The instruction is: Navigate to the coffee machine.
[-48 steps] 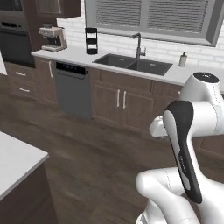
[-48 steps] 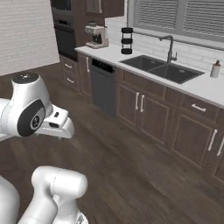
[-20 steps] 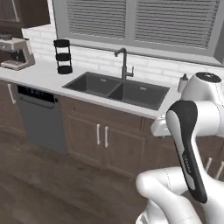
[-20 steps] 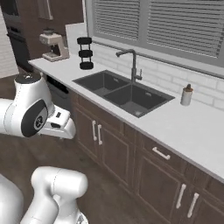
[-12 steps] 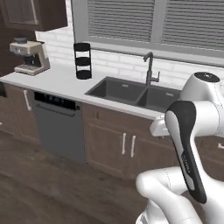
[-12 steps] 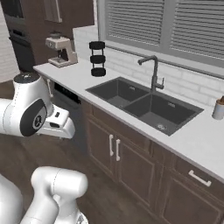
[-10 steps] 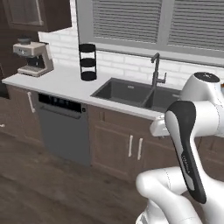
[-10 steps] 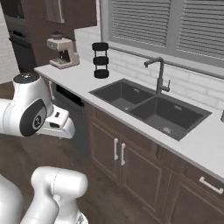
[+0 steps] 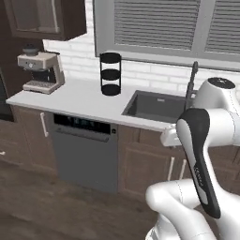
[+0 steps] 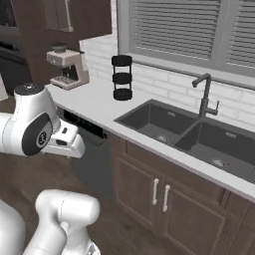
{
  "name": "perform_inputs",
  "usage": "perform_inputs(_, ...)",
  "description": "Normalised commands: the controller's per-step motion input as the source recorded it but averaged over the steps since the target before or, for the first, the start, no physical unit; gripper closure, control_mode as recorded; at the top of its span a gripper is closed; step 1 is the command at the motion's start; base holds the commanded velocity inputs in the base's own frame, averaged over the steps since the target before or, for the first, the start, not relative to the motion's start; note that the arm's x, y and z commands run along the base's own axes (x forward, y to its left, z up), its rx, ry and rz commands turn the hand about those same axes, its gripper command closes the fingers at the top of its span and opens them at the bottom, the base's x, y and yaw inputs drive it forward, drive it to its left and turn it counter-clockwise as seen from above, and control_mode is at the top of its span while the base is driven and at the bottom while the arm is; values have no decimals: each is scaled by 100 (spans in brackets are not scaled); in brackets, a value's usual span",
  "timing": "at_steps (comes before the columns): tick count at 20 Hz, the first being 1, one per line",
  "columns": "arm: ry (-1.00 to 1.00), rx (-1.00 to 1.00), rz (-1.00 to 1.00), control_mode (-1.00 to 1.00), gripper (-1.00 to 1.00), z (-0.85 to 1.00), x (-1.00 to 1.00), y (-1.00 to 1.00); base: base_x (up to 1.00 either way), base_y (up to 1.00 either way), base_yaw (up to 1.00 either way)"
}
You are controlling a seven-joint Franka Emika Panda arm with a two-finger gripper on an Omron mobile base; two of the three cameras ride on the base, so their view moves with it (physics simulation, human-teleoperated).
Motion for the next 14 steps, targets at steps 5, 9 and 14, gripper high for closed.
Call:
perform_inputs(5,0,0,0,100,-100,0,0,0,99,100,-45)
perform_inputs(9,0,0,0,100,-100,0,0,0,79,100,-58)
perform_inputs(14,0,0,0,100,-100,0,0,0,64,100,-55)
